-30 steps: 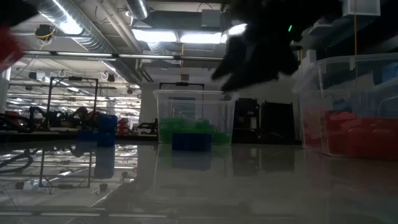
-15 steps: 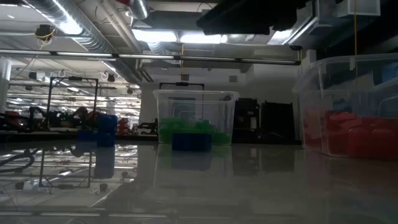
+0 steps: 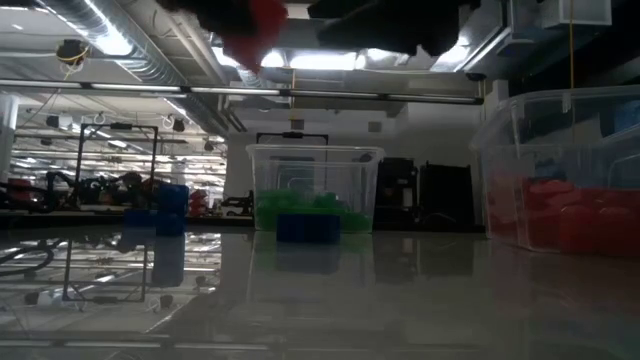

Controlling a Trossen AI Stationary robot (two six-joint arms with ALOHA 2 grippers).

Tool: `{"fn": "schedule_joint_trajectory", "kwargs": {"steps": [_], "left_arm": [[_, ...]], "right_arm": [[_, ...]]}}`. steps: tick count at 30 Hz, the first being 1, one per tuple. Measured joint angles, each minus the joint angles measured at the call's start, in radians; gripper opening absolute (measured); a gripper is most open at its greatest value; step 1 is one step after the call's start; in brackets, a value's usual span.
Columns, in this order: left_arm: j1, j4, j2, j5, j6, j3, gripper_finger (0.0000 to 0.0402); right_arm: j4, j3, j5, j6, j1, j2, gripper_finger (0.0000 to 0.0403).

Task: Sort blocks
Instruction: Put the red game piece into the middle right transparent bin

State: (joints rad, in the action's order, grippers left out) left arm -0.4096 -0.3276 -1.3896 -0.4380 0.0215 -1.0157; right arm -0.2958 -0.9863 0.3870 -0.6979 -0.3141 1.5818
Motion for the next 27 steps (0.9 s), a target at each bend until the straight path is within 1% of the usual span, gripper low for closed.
{"fn": "schedule_joint_trajectory", "kwargs": {"steps": [3, 7, 10, 13, 15, 19, 23, 27], "left_arm": [[0.048, -0.001, -0.039, 0.096, -0.003, 0.0, 0.0166], [0.113, -0.002, -0.092, 0.216, -0.003, 0.0, 0.0166], [0.157, -0.004, -0.131, 0.316, -0.003, 0.0, 0.0166], [0.188, -0.017, -0.166, 0.397, -0.002, 0.0, 0.0166], [0.202, -0.017, -0.185, 0.431, -0.003, 0.0, 0.0166], [0.227, 0.013, -0.22, 0.524, -0.017, 0.0, 0.0166], [0.236, 0.035, -0.238, 0.548, -0.029, 0.0, 0.0166], [0.24, 0.039, -0.238, 0.548, -0.027, 0.0, 0.0166]], "right_arm": [[0.01, 0.0, 0.008, -0.131, 0.0, 0.006, 0.0397], [0.024, -0.001, -0.053, -0.289, 0.0, 0.035, 0.0397], [0.032, -0.001, -0.061, -0.372, 0.0, 0.08, 0.0397], [0.029, 0.0, -0.058, -0.422, -0.001, 0.117, 0.0397], [0.024, 0.0, -0.057, -0.437, 0.0, 0.139, 0.0397], [-0.012, 0.0, -0.057, -0.488, 0.0, 0.187, 0.0397], [-0.062, 0.0, -0.057, -0.541, 0.0, 0.227, 0.0394], [-0.087, -0.003, -0.065, -0.572, 0.0, 0.243, 0.0368]]}}
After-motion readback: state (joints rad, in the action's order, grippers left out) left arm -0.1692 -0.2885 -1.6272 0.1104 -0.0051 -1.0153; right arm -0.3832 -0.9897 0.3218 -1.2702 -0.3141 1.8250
